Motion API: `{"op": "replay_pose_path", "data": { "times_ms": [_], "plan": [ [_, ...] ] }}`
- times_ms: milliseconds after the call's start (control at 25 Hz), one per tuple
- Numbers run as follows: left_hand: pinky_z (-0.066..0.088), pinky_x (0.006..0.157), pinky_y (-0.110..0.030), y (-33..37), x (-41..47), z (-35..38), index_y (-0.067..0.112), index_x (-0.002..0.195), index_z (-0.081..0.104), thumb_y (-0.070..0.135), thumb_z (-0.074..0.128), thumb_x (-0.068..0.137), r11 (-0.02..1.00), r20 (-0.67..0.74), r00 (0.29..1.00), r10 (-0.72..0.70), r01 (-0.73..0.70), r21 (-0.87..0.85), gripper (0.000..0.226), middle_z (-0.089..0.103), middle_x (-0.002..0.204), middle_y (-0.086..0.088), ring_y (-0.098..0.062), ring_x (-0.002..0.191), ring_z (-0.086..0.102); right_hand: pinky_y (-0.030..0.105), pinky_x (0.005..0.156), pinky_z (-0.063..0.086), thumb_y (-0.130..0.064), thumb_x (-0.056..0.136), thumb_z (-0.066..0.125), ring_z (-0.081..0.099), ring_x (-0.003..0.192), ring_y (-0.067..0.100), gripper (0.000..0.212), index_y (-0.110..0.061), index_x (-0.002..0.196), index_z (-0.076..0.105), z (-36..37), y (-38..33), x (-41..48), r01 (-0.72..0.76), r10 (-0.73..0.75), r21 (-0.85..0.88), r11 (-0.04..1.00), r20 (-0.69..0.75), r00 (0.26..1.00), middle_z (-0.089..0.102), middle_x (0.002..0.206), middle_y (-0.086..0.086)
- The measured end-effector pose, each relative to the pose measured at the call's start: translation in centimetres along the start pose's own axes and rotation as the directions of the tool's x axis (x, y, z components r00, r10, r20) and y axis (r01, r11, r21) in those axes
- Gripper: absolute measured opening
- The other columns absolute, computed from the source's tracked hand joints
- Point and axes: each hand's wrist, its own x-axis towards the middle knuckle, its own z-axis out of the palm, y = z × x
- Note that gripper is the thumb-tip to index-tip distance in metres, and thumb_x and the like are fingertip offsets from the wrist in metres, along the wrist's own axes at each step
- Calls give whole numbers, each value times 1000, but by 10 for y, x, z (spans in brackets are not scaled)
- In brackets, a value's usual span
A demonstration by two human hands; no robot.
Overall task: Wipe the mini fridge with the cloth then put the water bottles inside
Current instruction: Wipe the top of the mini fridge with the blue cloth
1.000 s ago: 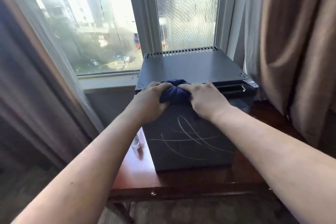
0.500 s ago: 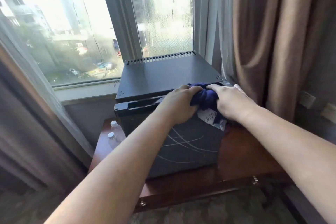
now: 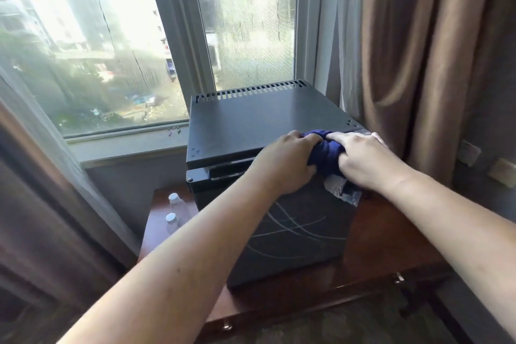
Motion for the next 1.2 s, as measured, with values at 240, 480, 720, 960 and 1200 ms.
{"op": "replay_pose_path", "data": {
  "times_ms": [240, 480, 720, 960, 1200],
  "plan": [
    [48, 105, -39, -77, -80, -39, 30, 147, 53, 26, 65, 90, 985, -31, 985, -172, 172, -2, 59, 62, 141, -7, -33, 127, 60, 54, 120, 25, -30, 88, 36, 50, 136, 28, 61, -27, 147, 49, 31, -95, -4, 187, -191, 72, 980, 54, 980, 57, 146, 8],
    [50, 101, -42, -108, -128, -49, 34, 146, 52, 26, 67, 88, 960, -113, 954, -278, 281, 10, 61, 61, 141, -1, -33, 125, 61, 54, 124, 13, -26, 97, 41, 42, 144, 27, 56, -26, 153, 40, 57, -150, -12, 292, -297, 89, 952, 46, 954, 48, 154, 7],
    [48, 98, -42, -95, -122, -38, 33, 147, 53, 27, 68, 88, 953, -162, 946, -280, 294, 73, 61, 59, 145, -2, -36, 125, 62, 56, 125, 8, -25, 96, 43, 42, 143, 23, 58, -30, 154, 36, 51, -127, -24, 302, -304, 40, 952, 47, 952, 44, 156, 0],
    [52, 97, -44, -71, -125, -14, 26, 144, 57, 18, 72, 81, 962, -240, 941, -238, 263, 75, 65, 58, 145, -4, -36, 125, 62, 55, 124, 4, -27, 100, 41, 23, 154, 17, 62, -34, 159, 23, 59, -98, -44, 334, -334, 1, 942, -2, 942, 27, 167, 0],
    [40, 119, -45, -49, -150, 46, 17, 144, 61, 1, 80, 75, 951, -445, 843, -302, 298, -81, 73, 43, 163, -14, -35, 149, 43, 48, 125, 19, -24, 101, 47, 9, 158, 21, 68, -40, 160, 18, 90, -88, -75, 305, -305, 292, 907, -47, 951, 2, 172, -3]
  ]
}}
